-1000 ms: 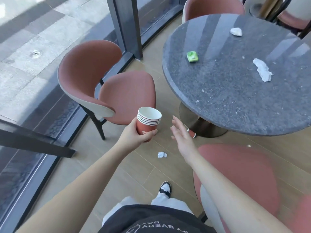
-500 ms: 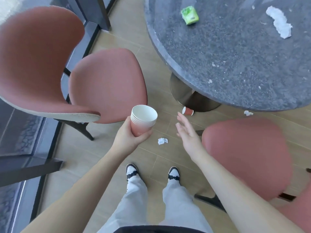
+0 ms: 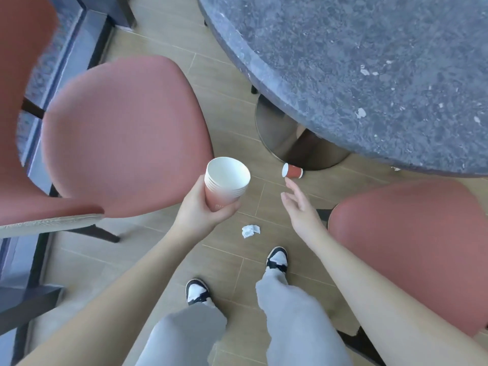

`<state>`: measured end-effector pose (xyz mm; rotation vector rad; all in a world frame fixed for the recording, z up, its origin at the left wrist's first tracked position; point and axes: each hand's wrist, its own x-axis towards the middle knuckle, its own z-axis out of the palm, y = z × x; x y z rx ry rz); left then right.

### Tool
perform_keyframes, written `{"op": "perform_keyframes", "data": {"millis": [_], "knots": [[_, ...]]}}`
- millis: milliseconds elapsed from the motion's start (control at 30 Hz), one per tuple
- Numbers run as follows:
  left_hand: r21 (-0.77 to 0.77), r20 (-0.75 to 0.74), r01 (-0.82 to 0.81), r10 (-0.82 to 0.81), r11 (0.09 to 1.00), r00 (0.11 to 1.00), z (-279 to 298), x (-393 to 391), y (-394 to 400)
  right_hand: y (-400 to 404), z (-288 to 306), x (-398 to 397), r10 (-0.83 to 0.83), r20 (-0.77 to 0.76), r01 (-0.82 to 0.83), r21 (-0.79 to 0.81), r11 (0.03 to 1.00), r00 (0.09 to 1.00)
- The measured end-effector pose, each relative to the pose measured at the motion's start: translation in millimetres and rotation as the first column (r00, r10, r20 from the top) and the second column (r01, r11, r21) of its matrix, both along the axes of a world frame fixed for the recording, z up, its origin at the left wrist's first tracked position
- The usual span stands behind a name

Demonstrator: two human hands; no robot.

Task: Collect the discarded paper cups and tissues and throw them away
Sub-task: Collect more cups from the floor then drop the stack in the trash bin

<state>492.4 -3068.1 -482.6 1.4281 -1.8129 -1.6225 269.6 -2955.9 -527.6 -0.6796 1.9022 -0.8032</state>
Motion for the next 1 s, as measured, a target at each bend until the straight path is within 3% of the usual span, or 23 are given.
{"op": "perform_keyframes", "data": {"millis": [267, 533, 767, 1000], "knots": [[-0.018, -0.05, 0.075, -0.076, 0.997, 0.996, -102.8, -49.5, -30.0, -36.0, -125.5, -57.6, 0.018, -0.114, -0.019, -0.008, 1.0, 0.993], [-0.062, -0.021, 0.186, -0.187, 0.981, 0.982, -207.7, -88.0, -49.6, -46.4, -243.6, -94.9, 0.153, -0.231, -0.147, 0.045, 0.988, 0.961], [-0.077, 0.036, 0.219, -0.217, 0.973, 0.975, -285.8, -111.0, -70.9, -67.4, -303.7, -139.5, 0.408, -0.484, -0.337, 0.231, 0.913, 0.774], [-0.09, 0.067, 0.208, -0.202, 0.974, 0.977, -347.1, -130.1, -93.9, -83.9, -347.7, -154.1, 0.586, -0.546, -0.353, 0.477, 0.805, 0.599]]}}
